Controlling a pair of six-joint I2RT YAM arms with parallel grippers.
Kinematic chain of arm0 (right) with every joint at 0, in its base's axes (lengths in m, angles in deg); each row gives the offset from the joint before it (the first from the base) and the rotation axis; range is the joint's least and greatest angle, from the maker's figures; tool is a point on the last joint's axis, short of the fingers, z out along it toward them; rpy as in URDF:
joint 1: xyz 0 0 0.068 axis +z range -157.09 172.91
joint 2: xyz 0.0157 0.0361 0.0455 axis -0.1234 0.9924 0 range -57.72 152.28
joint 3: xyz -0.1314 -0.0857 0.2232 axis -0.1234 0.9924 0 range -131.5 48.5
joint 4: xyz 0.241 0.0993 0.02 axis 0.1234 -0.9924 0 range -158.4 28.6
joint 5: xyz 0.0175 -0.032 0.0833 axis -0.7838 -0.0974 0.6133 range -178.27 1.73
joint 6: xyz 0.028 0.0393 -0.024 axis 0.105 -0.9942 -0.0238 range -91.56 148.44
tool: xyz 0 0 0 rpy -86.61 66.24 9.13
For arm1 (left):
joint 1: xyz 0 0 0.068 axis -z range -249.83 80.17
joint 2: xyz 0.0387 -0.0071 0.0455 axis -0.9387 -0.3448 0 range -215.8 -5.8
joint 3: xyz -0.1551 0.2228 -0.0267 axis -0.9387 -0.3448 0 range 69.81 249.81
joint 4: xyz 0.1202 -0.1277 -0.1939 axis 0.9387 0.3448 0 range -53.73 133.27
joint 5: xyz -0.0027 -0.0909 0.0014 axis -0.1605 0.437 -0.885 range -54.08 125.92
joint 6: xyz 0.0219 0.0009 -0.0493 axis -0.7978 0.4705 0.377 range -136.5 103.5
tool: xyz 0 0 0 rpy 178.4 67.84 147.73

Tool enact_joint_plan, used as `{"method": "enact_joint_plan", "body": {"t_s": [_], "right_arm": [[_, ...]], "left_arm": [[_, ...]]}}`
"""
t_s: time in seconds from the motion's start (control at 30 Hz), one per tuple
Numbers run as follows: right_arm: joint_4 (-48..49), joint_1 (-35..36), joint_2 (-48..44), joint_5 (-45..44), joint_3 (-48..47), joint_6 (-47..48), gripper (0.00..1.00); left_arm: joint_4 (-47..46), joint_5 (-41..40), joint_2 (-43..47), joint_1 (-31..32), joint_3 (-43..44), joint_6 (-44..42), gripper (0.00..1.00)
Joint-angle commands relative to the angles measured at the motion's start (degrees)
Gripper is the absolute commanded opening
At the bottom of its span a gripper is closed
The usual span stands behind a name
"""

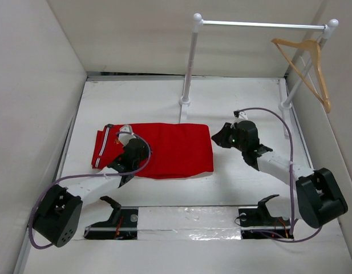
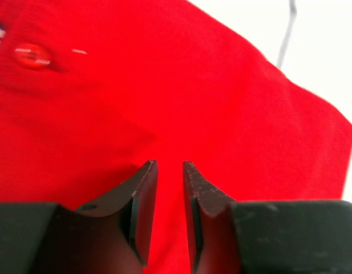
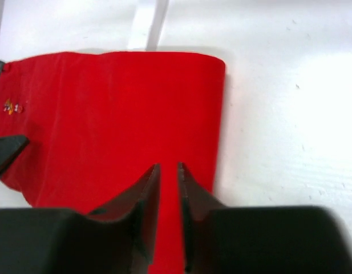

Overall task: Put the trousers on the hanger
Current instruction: Fold the trousers at the center of the board.

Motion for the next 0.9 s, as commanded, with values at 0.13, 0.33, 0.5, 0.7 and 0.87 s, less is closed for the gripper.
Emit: {"method": "enact_joint_plan", "body": {"t_s": [0.13,0.33,0.5,0.7,0.87], "right_arm": [[4.3,-2.0,13.1,10.3,-9.3,3.2,0.00],[11.3,-6.7,26.0,11.1,-13.3,-0.5,0.00],[14.8,-8.7,28.1,11.2,-11.6,-2.1,0.00],[11.4,-4.8,13.2,8.2,-5.4,-1.2,0.00],[7.9,4.3,1.4,4.5,5.0,-1.6,0.00]], "left_arm": [[-3.8,-3.7,-3.2,15.6,8.2,-2.8,0.17],[-0.3,-11.1,-13.4,27.5,15.4,-2.0,0.16],[1.7,-12.4,-17.4,30.1,17.2,0.2,0.16],[0.9,-12.3,-15.8,30.6,16.6,0.4,0.17],[1.4,-13.7,-13.5,30.6,16.0,-0.5,0.17]]}}
